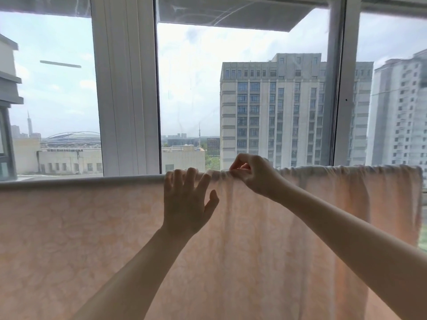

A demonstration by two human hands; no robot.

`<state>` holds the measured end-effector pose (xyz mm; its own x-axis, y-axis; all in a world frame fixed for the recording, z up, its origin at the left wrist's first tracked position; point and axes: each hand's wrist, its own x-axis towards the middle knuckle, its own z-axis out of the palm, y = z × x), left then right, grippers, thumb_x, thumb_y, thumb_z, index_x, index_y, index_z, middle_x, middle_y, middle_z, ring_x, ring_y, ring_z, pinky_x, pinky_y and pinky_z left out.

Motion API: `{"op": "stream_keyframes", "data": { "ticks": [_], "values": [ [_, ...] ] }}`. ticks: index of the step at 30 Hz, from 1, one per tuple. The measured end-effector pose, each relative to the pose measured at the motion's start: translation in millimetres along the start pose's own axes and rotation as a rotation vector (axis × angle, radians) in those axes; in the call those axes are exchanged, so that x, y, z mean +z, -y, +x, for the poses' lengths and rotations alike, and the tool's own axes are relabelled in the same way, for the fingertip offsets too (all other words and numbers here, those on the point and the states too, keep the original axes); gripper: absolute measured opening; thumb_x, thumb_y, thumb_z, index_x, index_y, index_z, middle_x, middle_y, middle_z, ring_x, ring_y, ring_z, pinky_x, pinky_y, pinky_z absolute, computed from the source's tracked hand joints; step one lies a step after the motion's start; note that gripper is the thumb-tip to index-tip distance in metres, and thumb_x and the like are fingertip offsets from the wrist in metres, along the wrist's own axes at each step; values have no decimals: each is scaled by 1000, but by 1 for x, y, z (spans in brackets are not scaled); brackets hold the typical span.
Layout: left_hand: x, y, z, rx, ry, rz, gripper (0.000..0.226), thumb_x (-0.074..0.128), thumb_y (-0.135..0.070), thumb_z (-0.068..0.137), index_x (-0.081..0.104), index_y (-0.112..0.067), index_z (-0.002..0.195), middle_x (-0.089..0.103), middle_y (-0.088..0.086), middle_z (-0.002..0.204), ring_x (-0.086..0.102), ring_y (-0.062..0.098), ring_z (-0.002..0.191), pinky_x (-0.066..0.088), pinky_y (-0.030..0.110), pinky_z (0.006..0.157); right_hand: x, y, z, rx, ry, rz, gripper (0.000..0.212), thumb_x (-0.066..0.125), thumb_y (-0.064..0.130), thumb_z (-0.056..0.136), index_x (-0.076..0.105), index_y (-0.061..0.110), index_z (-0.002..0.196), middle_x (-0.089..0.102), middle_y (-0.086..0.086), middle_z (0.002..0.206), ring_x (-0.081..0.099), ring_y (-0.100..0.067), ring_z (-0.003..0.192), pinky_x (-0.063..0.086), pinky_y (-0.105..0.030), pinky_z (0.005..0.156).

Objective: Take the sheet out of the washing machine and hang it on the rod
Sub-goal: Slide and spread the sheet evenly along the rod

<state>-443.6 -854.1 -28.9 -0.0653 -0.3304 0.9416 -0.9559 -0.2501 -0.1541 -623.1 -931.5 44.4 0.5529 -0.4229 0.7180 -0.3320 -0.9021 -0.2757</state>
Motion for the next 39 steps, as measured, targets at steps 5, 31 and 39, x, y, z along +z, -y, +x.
{"op": "stream_keyframes", "data": {
  "ticks": [5, 31, 39],
  "values": [
    [0, 2, 0, 8, 16, 32, 45, 40, -52, 94, 60, -18, 117, 57, 11, 109, 51, 34, 101, 38, 52, 98, 4, 1, -3, -33, -84, -137, 6, 57, 9, 94, 55, 13, 89, 58, 0, 88, 57, -13, 78, 53, -26, 76],
    [23, -52, 9, 110, -48, 26, 64, 49, -64, 88, 53, -16, 131, 58, 15, 120, 55, 37, 110, 34, 58, 104, -25, -31, -21, 8, -53, -139, 11, 57, 12, 94, 62, 9, 103, 60, 7, 88, 57, 0, 78, 43, -5, 71],
    [23, -50, 10, 72, -44, -7, 59, 47, -60, 90, 56, -17, 129, 58, 15, 119, 53, 37, 110, 32, 58, 105, -44, -51, -23, 23, -52, -175, 15, 64, 12, 90, 71, 7, 103, 72, -1, 96, 67, -7, 86, 52, -15, 85]
  ]
}}
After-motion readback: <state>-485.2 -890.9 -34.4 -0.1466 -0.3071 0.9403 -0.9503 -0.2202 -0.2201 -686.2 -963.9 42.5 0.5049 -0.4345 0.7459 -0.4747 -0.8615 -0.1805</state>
